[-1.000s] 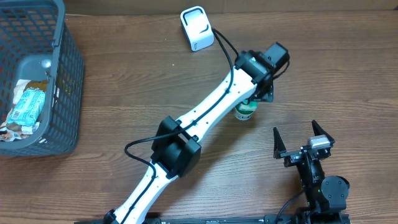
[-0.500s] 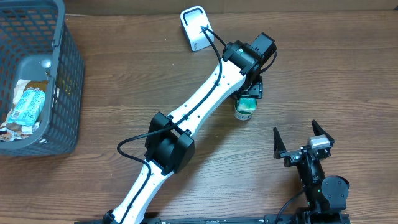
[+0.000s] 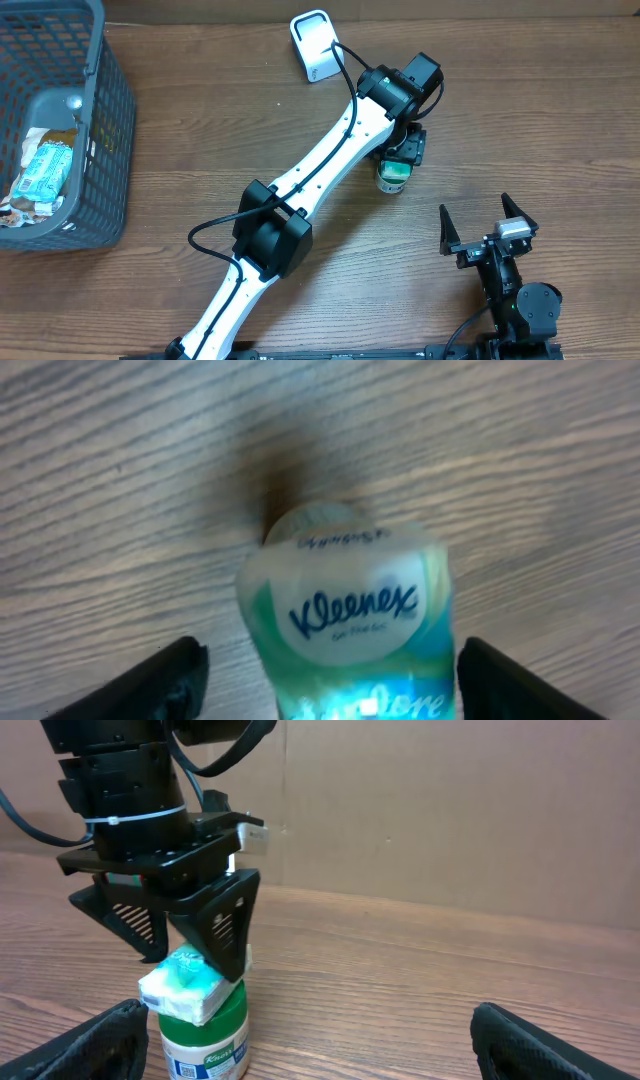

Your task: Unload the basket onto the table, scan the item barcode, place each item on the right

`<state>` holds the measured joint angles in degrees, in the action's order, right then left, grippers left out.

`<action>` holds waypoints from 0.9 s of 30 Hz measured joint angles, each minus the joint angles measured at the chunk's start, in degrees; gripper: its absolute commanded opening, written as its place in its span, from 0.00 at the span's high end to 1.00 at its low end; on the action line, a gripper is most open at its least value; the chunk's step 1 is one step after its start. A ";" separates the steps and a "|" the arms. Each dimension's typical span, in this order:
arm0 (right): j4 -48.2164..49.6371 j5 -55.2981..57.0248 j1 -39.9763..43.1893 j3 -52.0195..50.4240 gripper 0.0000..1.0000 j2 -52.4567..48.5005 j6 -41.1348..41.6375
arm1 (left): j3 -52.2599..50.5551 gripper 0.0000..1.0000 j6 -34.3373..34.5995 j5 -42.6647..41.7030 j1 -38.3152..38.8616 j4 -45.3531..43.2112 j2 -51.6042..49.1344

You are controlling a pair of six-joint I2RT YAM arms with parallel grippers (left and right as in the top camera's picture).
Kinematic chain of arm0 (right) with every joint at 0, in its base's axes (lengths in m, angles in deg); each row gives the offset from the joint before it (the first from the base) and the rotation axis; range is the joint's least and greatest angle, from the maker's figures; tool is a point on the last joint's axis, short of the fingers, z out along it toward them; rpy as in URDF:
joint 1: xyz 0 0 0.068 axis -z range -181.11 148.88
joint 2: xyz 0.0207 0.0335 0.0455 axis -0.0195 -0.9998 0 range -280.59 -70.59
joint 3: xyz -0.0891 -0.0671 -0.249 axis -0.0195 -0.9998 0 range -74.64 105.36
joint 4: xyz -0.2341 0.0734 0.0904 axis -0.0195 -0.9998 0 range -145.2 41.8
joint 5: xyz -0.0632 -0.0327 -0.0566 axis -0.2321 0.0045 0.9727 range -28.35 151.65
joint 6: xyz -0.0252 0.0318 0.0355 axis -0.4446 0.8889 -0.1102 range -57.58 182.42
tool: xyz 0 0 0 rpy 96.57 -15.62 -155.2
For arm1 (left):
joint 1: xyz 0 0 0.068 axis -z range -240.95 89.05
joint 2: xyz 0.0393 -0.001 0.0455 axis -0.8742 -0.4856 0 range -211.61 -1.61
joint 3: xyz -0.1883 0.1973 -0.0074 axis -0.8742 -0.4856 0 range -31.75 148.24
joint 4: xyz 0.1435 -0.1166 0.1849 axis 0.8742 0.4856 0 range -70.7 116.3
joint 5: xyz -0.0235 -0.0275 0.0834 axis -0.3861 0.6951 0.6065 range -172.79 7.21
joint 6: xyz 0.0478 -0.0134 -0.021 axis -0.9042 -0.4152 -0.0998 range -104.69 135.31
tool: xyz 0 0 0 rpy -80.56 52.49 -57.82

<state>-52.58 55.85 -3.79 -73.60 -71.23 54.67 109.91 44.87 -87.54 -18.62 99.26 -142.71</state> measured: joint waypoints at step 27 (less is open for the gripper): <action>0.02 0.02 0.00 0.00 0.00 0.00 0.02 | 0.00 0.85 -1.75 -0.44 -0.48 -0.15 0.11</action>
<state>-52.56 55.87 -3.79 -73.60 -71.23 54.69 109.91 43.13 -87.98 -19.10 99.11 -142.60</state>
